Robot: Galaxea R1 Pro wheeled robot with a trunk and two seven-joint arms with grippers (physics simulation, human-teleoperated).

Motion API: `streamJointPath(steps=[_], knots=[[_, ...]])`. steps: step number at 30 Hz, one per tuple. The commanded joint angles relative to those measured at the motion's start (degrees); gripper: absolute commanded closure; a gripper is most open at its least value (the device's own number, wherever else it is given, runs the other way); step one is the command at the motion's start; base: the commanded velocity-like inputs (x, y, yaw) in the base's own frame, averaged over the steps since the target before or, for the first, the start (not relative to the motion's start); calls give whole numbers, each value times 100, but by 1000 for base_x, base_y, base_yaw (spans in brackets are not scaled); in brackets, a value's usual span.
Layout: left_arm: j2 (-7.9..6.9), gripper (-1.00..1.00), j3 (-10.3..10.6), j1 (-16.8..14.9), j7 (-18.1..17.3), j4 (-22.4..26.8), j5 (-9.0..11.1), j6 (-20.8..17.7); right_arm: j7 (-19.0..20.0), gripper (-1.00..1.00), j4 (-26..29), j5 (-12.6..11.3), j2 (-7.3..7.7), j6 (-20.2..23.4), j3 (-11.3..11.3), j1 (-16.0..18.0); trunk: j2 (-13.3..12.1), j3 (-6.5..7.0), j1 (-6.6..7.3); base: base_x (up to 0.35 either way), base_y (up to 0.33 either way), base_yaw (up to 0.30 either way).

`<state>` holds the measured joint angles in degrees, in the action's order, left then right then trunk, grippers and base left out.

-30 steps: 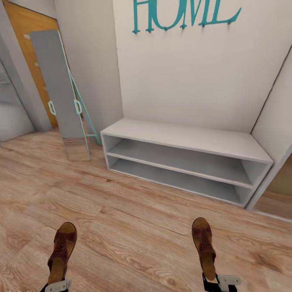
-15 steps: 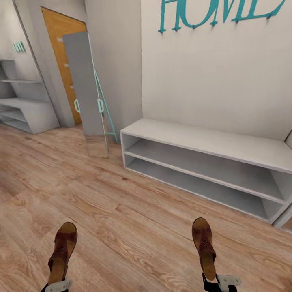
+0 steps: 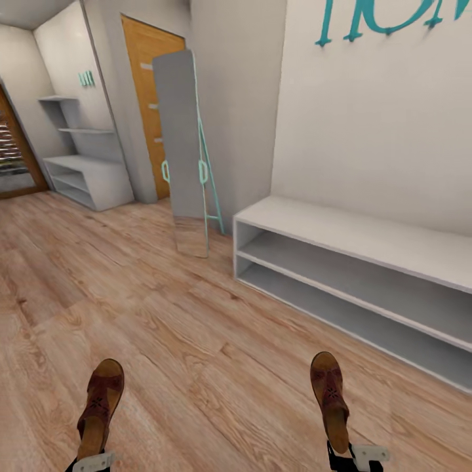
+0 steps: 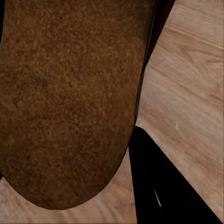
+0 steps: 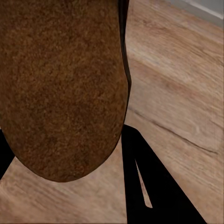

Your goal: Pick up the two gym shoes and the two sandals from the corridor floor and place them onto the hallstand (shoe rack) in the corridor, making sure they are on the rack and not on the floor. Arrange them so the two gym shoes are next to each other and the two sandals are next to each other.

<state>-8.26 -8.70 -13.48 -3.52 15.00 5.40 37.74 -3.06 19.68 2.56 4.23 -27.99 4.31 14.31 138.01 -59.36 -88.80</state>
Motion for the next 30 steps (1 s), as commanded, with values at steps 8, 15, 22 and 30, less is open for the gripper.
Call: streamJointPath(steps=[8,15,22,30], knots=[[0,100,0,-5,-35,-6,34,13,-2,100,0,8,-1,-14,18,3,2,-5,-2,281,206,281],[-3,100,0,-5,-35,-6,31,14,-2,100,0,8,-1,-14,18,2,2,-5,-2,281,206,281],[-6,100,0,-5,-35,-6,31,14,-2,100,0,8,-1,-14,18,1,2,-5,-2,281,206,281],[-6,100,0,-5,-35,-6,31,21,-2,100,0,8,-1,-14,18,2,2,-5,-2,281,206,281]])
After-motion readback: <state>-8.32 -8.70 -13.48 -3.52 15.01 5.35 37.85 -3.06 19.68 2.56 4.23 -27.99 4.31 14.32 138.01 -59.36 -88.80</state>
